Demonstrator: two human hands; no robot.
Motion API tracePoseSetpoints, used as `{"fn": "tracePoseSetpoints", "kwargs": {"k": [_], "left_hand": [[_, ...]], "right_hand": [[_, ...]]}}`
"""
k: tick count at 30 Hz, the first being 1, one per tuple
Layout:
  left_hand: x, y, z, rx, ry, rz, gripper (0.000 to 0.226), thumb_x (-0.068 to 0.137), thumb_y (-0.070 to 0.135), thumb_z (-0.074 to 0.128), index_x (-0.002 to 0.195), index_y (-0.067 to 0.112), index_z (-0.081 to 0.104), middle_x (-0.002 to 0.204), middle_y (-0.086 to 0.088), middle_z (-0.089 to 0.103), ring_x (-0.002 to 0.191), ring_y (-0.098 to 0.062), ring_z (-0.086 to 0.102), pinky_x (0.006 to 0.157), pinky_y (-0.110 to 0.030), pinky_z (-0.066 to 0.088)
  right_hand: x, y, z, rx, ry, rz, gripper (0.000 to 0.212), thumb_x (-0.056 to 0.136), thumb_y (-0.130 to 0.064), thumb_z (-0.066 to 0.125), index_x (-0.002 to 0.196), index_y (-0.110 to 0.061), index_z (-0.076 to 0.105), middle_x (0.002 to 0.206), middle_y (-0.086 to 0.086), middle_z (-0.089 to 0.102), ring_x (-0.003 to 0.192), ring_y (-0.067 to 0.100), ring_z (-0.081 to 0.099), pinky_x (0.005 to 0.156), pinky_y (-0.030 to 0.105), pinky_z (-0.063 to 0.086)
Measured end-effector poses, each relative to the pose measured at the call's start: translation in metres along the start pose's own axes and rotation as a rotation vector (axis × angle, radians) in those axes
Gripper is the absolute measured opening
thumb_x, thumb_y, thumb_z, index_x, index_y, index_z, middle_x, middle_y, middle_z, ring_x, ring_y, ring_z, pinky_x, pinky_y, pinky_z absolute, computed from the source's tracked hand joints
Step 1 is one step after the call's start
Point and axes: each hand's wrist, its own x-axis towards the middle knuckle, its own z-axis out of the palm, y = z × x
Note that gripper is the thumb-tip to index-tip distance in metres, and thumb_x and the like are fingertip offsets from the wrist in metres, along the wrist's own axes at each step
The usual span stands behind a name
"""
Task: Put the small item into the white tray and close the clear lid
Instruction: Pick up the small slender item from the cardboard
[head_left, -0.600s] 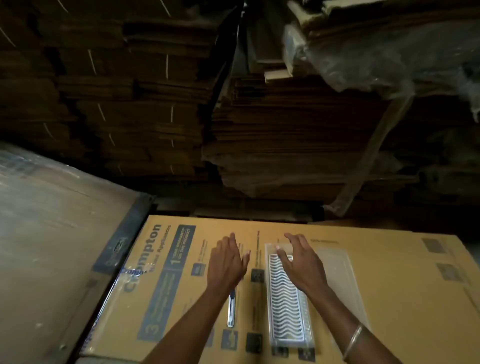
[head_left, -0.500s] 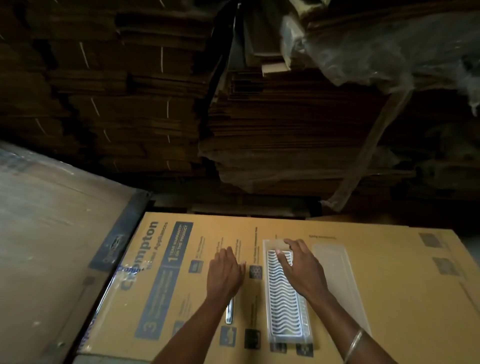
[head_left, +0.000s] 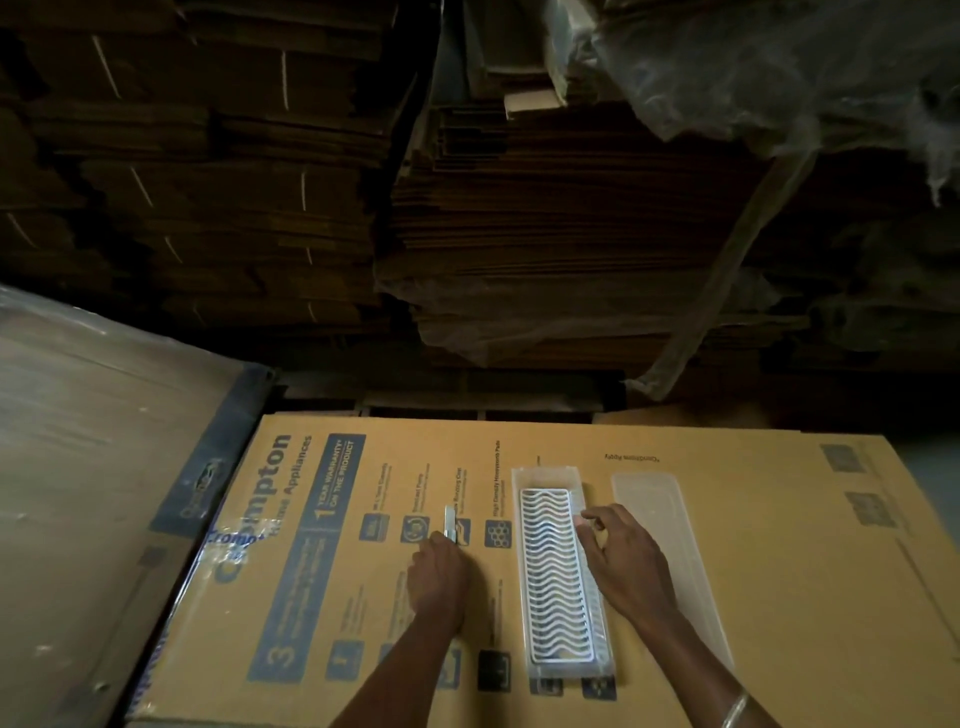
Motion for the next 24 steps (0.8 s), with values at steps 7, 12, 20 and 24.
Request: {"fn": "tracePoseSetpoints", "kwargs": {"k": [7,12,20,24], "left_hand": [[0.002,0.001,0.013,-0.217,-0.050,-0.127,0.023,0.103,0.013,0.039,0.119,0.004,0.053,0.117,-0.015,0.064,0.104,-0.031,0.068,0.085,-0.040,0.055],[-0.002,-0.005,0.018,-0.305,-0.072,-0.106,0.021,0.103,0.027,0.045,0.115,0.011,0.052,0.111,-0.011,0.061,0.097,-0.032,0.066,0.074,-0.041,0.048],[0.000,-0.011,0.019,-0.796,0.041,0.003,0.029,0.101,0.049,0.047,0.118,0.027,0.053,0.060,-0.007,0.067,0.050,-0.023,0.063,0.050,-0.044,0.052],[-0.014,0.009,-0.011,-1.211,-0.076,-0.031,0.045,0.096,0.053,0.048,0.121,0.017,0.058,0.066,-0.002,0.060,0.055,-0.016,0.049,0.053,-0.035,0.040]], "right_hand": [[0.002,0.010,-0.003,0.020,0.015,0.034,0.031,0.098,-0.046,0.048,0.111,-0.025,0.067,0.097,-0.018,0.053,0.073,0.004,0.052,0.065,0.028,0.043],[0.008,0.019,-0.004,0.031,0.035,0.048,0.038,0.096,-0.053,0.043,0.107,-0.027,0.067,0.095,-0.018,0.053,0.075,0.002,0.051,0.065,0.029,0.043],[0.013,0.026,-0.007,0.054,0.050,0.051,0.030,0.098,-0.047,0.047,0.107,-0.026,0.067,0.097,-0.012,0.059,0.071,0.004,0.053,0.063,0.028,0.042],[0.011,0.027,-0.006,0.055,0.054,0.048,0.033,0.098,-0.049,0.045,0.107,-0.027,0.067,0.095,-0.015,0.057,0.073,0.005,0.055,0.063,0.029,0.043]]}}
